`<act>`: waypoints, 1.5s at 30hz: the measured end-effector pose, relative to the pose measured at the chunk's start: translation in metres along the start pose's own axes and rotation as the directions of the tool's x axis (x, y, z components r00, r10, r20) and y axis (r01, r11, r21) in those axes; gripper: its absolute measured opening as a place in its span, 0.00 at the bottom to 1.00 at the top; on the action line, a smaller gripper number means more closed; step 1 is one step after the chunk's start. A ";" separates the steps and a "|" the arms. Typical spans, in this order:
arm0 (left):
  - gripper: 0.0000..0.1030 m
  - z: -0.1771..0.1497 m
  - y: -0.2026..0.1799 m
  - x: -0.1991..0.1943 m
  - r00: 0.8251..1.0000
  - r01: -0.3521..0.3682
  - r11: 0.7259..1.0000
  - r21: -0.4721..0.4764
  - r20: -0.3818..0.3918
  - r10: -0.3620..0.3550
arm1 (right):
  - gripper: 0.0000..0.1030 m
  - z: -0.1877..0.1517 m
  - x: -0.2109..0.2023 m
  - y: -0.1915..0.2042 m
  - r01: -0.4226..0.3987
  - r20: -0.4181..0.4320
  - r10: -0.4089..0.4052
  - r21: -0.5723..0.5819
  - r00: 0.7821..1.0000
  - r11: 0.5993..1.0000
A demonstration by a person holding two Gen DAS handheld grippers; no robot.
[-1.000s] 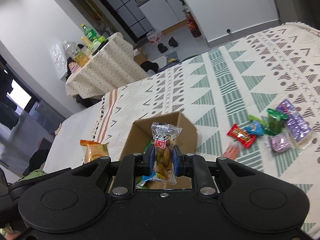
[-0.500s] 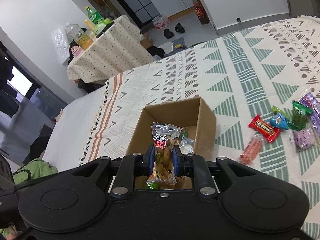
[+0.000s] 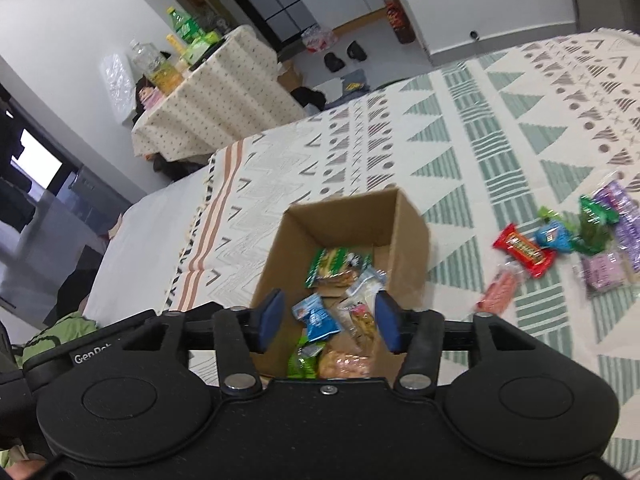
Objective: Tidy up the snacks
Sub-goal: 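Carry the breadstick pack and small snack pack into the box and open both tools, then move both tools back over the snack pile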
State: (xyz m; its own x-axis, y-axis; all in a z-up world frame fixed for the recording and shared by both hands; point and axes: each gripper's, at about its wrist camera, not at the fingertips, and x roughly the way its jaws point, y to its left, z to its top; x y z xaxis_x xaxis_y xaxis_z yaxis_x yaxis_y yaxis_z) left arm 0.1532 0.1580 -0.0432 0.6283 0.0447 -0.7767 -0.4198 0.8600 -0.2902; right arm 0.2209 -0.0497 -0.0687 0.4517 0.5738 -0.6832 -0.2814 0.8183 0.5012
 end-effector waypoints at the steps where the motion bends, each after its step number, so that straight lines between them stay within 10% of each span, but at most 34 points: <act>1: 0.74 -0.001 -0.003 -0.001 1.000 0.002 1.000 0.007 0.002 -0.002 | 0.52 0.000 -0.002 -0.003 0.003 0.005 -0.004 0.001 1.000 1.000; 26: 0.85 -0.044 -0.091 -0.008 0.997 0.071 0.989 0.127 -0.039 -0.067 | 0.83 -0.002 -0.083 -0.094 0.098 0.128 -0.104 0.058 0.986 0.994; 45: 0.85 -0.054 -0.155 0.023 0.993 0.094 0.981 0.170 -0.085 -0.080 | 0.84 0.008 -0.095 -0.176 0.090 0.104 -0.103 0.127 0.989 0.988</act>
State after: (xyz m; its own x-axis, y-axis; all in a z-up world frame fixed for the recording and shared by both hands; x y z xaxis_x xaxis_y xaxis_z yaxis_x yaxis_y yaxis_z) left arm 0.1974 -0.0020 -0.0464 0.6021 -0.0676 -0.7955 -0.2417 0.9342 -0.2623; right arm 0.2345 -0.2484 -0.0880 0.5638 0.4797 -0.6723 -0.1302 0.8555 0.5013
